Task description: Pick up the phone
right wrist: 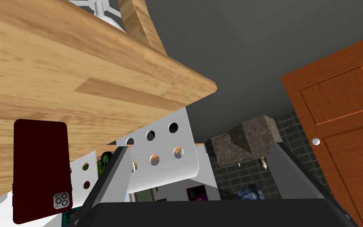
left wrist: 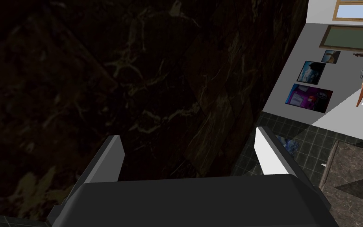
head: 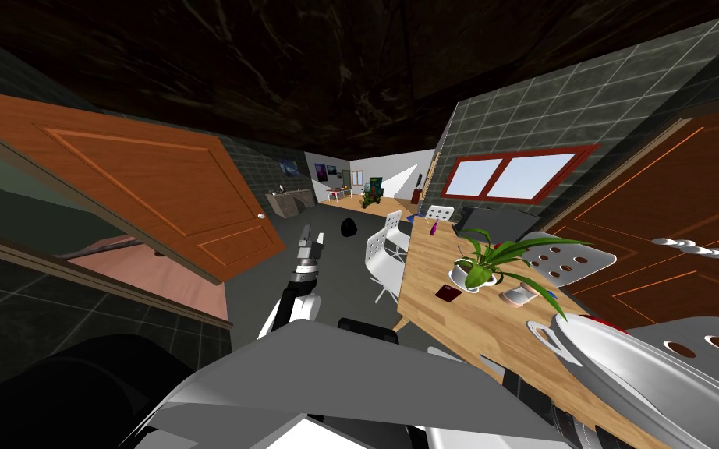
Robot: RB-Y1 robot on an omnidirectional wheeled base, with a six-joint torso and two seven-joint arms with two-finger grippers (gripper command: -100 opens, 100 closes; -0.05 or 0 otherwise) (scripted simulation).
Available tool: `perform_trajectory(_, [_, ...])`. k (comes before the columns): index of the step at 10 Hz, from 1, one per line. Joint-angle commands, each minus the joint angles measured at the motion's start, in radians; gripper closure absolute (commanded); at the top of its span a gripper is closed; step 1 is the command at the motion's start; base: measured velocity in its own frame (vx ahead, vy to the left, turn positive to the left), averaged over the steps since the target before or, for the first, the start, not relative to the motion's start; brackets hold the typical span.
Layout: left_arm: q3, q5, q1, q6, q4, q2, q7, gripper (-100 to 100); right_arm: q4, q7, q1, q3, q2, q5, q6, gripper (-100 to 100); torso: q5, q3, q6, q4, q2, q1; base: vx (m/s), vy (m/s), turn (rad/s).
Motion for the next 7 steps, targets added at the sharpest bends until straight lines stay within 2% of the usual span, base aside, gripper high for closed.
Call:
perform_trajectory(1, [0.000, 0.000, 0.000, 0.000, 0.000, 0.000, 0.000, 0, 0.000, 0.000, 0.000, 0.000, 0.000, 0.000, 0.000, -100, 0.000, 0.000, 0.000, 0.000, 0.000, 0.000, 0.006, 0.008, -0.024])
perform_trajectory(2, [0.000, 0.000, 0.000, 0.000, 0.000, 0.000, 0.000, 0, 0.000, 0.000, 0.000, 0.000, 0.000, 0.000, 0.000, -100, 0.000, 0.000, 0.000, 0.000, 0.000, 0.000, 0.000, 0.000, 0.000])
perform_trajectory(7, [0.000, 0.000, 0.000, 0.000, 0.000, 0.000, 0.000, 0, 0.141, 0.091, -0.078, 0.073, -0.024, 0.012, -0.047, -100, 0.000, 0.001, 0.000, 0.000, 0.001, -0.001, -0.016, 0.001, 0.097])
